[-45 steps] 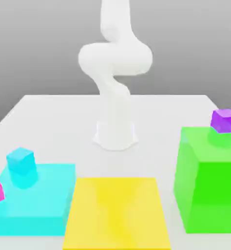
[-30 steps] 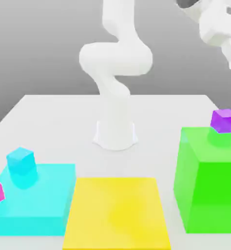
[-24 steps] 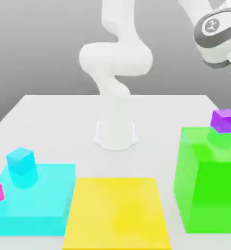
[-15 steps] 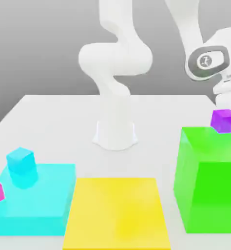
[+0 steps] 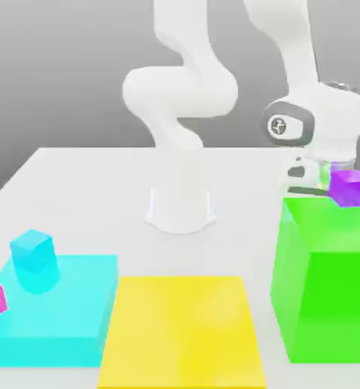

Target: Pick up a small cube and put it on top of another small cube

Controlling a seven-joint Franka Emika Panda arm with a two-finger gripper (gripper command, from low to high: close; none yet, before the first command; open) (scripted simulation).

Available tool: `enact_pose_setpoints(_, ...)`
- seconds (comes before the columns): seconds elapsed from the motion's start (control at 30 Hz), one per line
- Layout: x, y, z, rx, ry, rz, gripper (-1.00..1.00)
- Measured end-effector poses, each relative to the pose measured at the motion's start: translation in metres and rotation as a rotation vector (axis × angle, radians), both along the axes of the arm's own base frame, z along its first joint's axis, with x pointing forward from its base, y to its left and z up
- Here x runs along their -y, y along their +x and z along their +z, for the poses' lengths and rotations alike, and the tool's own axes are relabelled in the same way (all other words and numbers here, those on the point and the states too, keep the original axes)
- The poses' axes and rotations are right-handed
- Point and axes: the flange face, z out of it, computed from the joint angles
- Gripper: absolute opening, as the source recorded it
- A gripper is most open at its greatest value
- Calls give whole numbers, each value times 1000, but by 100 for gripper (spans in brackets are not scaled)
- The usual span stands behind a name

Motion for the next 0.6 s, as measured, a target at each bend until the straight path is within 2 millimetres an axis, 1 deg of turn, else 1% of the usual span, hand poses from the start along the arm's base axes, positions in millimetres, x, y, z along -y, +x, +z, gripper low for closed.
enact_pose_setpoints(0.1, 0, 6, -3, -9, 6, -47, 0)
enact_pose_setpoints(0.3, -8, 10, -13, -6, 18, -53, 0)
enact_pose_setpoints(0.43, -10, 9, -23, -5, 21, -51, 0)
enact_pose_setpoints(0.6, -8, 8, -40, -7, 19, -51, 0)
